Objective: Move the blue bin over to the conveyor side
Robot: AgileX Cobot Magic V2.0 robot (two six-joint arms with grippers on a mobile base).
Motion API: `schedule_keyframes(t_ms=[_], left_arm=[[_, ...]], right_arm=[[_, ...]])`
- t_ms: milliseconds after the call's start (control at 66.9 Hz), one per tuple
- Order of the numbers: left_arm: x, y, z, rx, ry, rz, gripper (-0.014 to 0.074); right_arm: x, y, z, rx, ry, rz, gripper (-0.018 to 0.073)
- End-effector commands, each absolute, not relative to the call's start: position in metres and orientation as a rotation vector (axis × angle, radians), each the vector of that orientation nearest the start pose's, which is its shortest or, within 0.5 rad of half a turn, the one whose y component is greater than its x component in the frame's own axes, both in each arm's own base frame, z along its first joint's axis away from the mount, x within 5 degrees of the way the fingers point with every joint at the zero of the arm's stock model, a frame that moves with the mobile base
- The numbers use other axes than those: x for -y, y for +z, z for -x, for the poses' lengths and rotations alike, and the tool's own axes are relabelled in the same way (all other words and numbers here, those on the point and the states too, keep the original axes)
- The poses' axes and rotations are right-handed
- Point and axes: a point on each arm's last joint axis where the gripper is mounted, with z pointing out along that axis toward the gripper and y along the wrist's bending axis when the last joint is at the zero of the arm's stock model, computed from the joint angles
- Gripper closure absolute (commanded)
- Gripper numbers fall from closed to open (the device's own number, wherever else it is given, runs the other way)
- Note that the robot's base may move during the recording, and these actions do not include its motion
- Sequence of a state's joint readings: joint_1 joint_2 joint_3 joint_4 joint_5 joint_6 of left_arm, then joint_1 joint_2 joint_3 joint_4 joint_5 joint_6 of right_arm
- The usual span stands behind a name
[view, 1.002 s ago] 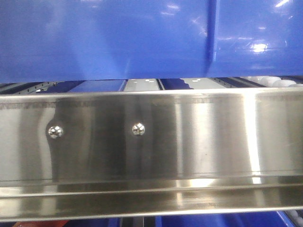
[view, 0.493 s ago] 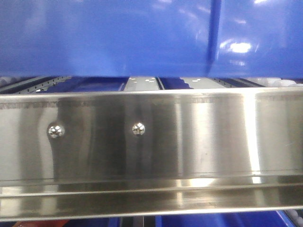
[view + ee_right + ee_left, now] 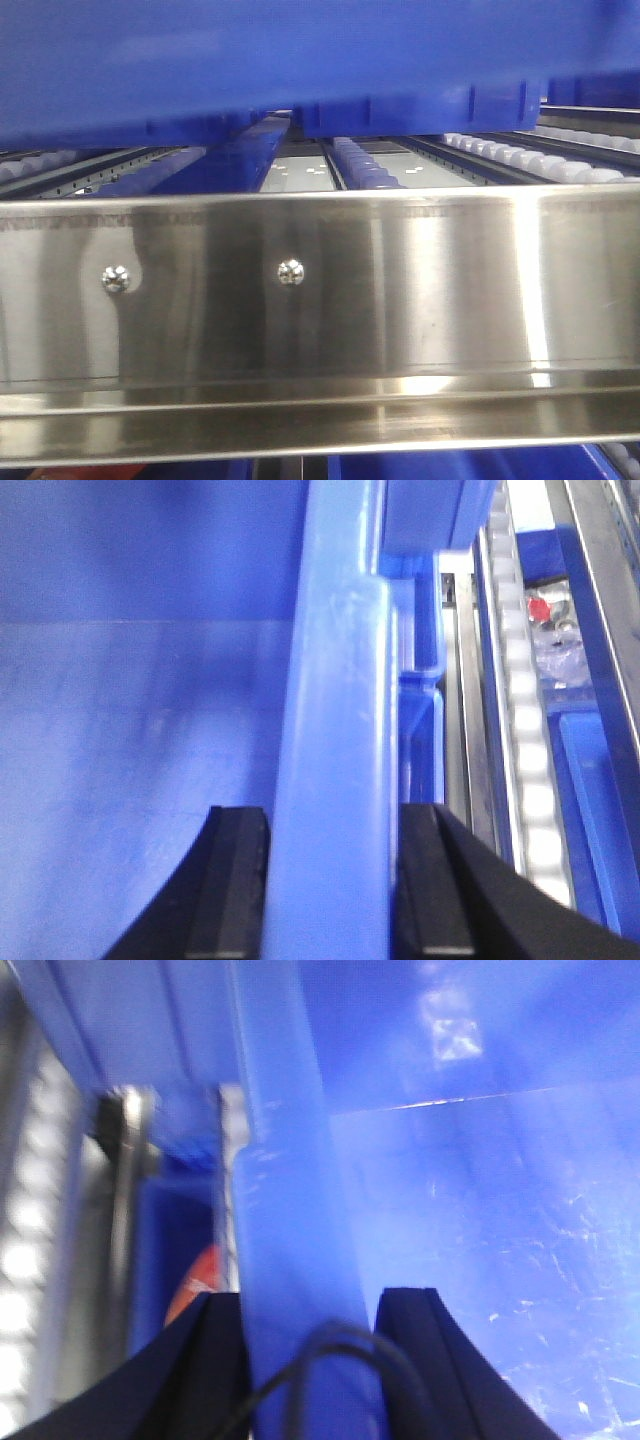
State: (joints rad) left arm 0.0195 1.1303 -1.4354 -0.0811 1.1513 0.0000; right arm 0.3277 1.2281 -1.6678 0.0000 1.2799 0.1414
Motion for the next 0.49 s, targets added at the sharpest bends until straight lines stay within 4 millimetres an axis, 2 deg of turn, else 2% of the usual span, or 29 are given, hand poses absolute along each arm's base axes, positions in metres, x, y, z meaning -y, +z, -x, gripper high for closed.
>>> schedule_keyframes(t_ms=[0,224,478], left_arm=[[0.001,0.455,-0.187,-2.219,-0.05,0.004,0.0596],[0.002,0.455,-0.163,-2.181,-0.05,0.003,0.0596],[0.004,0.462,-0.157,-2.135,-0.082,0.003,0.0596]], right_arm=[[-0.057,0.49,-0.189,-2.233,0.159,0.219,0.064],[-0.052,0.465,-0.175,-2.297,0.12,0.268,0.064],[-0.052,0.461,-0.175,-2.302,0.091,0.315,0.064]])
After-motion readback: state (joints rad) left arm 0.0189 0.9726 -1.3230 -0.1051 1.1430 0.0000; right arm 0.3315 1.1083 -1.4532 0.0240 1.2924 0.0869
